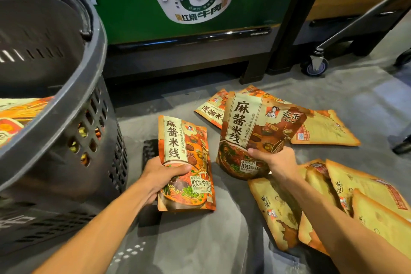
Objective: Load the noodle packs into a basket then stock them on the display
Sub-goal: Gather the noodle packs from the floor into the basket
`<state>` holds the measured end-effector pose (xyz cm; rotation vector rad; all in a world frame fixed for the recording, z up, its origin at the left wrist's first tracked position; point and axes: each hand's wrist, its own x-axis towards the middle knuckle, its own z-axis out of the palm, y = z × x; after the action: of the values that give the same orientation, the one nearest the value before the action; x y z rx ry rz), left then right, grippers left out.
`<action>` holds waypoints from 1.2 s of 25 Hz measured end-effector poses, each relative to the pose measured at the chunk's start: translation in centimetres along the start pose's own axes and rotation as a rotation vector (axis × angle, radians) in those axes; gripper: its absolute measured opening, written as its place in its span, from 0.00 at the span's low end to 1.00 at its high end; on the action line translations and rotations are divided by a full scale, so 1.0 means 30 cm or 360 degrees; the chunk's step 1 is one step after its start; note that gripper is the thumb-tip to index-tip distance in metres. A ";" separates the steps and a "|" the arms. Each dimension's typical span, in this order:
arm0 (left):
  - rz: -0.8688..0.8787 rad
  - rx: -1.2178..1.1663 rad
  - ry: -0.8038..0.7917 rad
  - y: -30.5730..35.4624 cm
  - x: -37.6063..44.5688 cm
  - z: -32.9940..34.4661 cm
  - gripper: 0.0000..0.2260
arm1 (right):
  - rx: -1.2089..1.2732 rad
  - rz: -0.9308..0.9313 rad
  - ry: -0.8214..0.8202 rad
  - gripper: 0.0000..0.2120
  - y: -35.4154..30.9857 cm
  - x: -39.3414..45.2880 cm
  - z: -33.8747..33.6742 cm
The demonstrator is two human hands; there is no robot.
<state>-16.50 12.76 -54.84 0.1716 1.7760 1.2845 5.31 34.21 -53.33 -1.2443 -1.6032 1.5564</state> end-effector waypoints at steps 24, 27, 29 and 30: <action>0.1294 0.0228 0.0440 1.044 -0.857 -0.191 0.17 | 0.0512 -0.0848 -0.0062 0.12 -1.217 -0.399 0.060; 0.1293 0.0157 0.0533 1.077 -0.965 -0.433 0.18 | 0.0555 -0.0893 -0.0299 0.12 -1.309 -0.487 0.242; 0.1267 0.0104 0.0599 1.068 -1.018 -0.590 0.19 | 0.0572 -0.0867 -0.0435 0.11 -1.336 -0.538 0.379; 0.1243 0.0080 0.0624 1.051 -1.037 -0.664 0.19 | 0.0568 -0.0848 -0.0499 0.11 -1.339 -0.559 0.449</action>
<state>-24.76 -4.60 -10.23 0.7412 2.1719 1.9149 -8.94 17.95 -13.23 -0.3531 -1.5767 1.6291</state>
